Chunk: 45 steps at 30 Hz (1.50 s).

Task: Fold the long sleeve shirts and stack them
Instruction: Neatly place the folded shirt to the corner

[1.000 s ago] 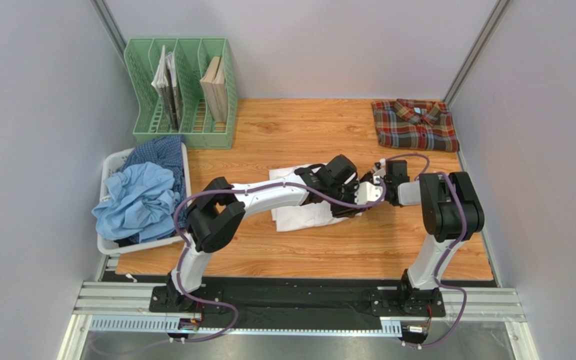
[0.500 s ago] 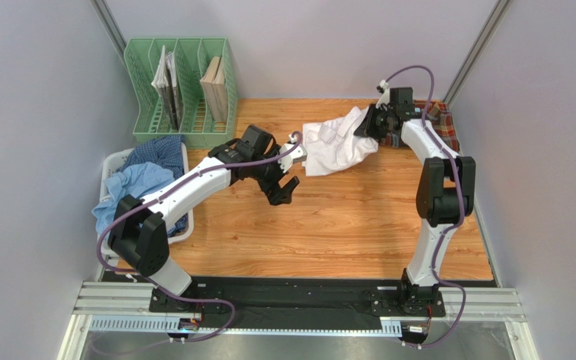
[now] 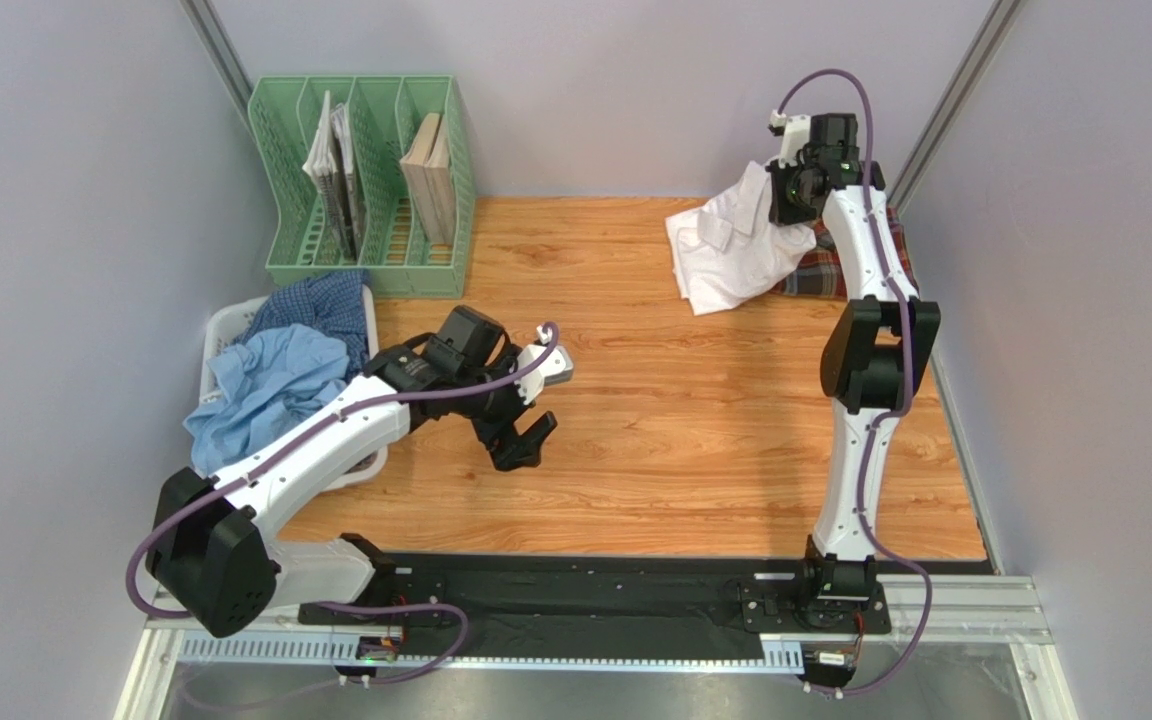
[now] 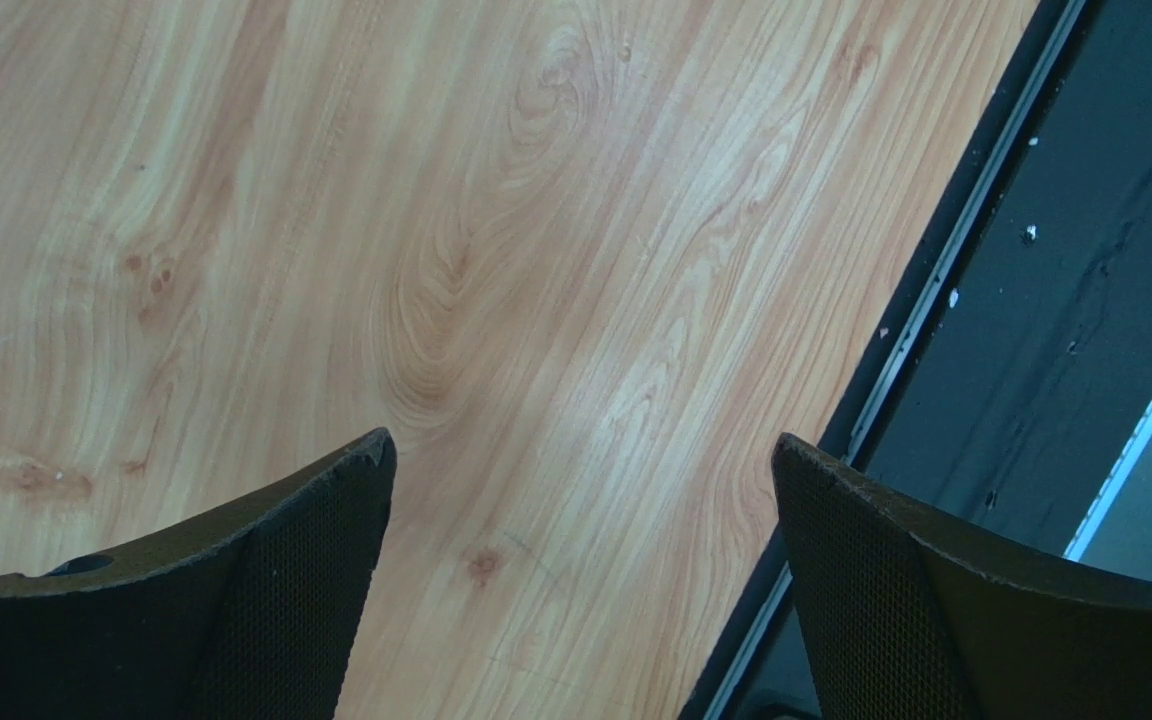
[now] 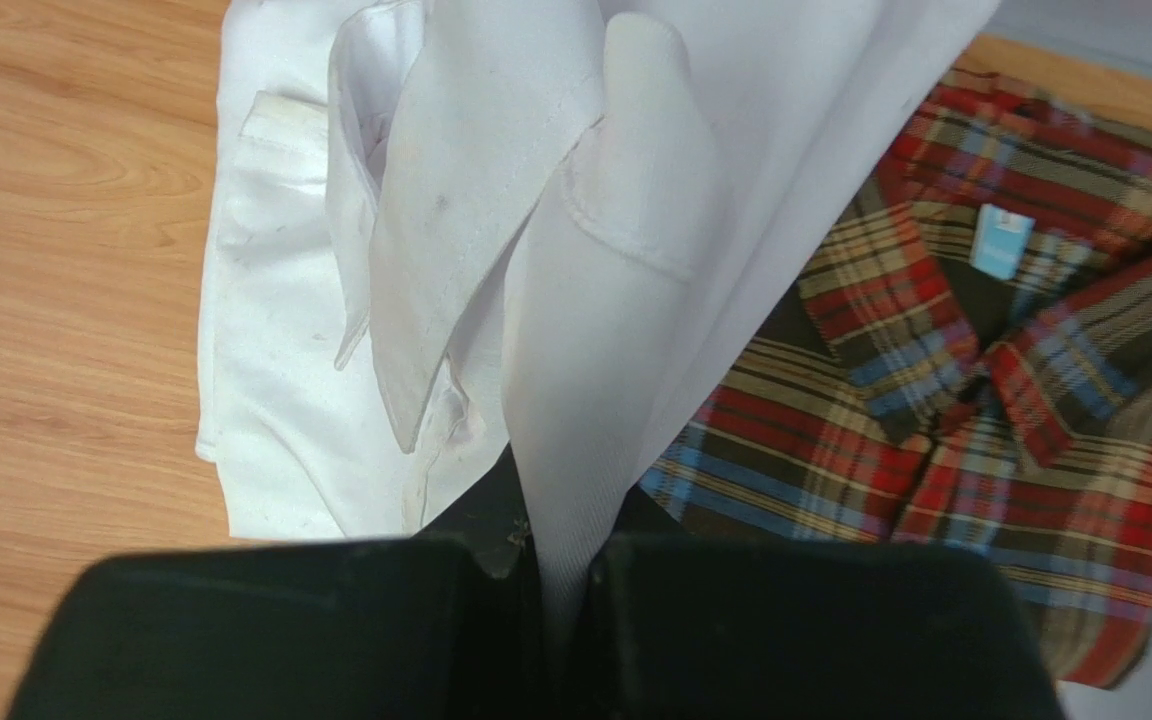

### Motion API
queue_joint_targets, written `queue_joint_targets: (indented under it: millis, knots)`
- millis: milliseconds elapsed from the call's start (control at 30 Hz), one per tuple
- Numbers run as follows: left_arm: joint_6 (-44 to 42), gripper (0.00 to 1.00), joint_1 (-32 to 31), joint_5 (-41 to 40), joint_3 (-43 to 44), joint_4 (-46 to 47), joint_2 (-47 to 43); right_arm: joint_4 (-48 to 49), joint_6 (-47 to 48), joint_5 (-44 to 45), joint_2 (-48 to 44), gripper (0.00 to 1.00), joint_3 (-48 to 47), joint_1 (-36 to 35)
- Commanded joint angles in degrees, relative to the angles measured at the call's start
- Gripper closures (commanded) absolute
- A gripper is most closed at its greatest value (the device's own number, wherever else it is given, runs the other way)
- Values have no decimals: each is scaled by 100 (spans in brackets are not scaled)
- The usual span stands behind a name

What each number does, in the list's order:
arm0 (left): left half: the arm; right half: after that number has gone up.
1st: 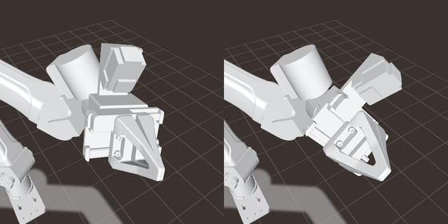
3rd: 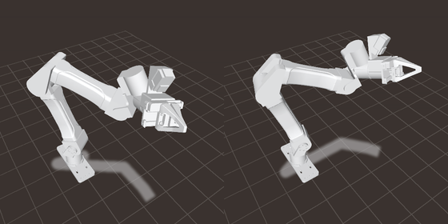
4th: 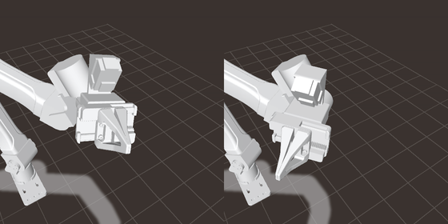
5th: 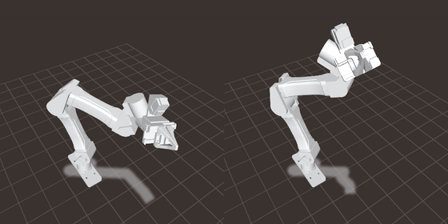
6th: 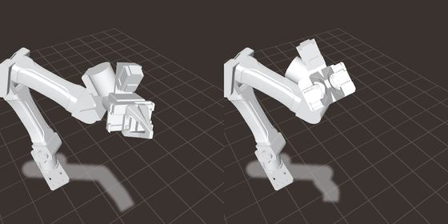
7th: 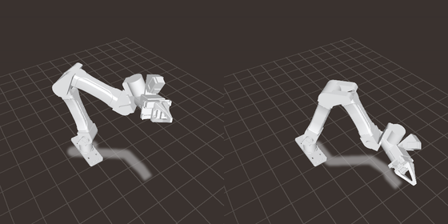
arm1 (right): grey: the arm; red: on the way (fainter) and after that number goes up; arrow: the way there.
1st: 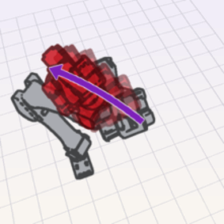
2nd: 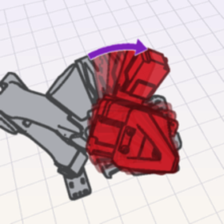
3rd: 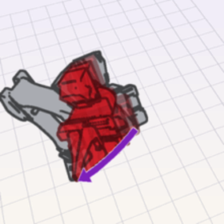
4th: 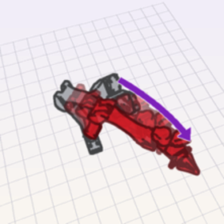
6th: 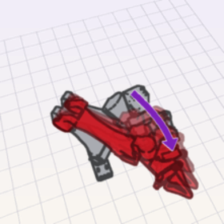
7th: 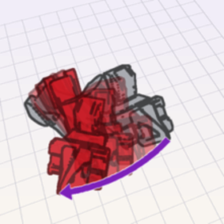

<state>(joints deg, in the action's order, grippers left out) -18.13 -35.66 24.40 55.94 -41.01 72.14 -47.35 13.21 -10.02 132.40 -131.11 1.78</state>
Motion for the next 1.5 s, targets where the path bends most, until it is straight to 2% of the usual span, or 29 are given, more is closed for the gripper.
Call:
queue_joint_targets:
  millis: [0,733,1133,1467]
  knots:
    - [73,1,-11,117,-171,58,-191,-64,744,466,-363,100,-301,59]
    - [46,1,-11,249,-356,208,-385,-318,674,747,-1313,100,-705,68]
    - [11,1,-11,162,-374,120,-420,33,885,844,-1015,100,-565,358]
    - [29,1,-11,196,-304,-20,-201,472,964,484,-549,100,-442,762]
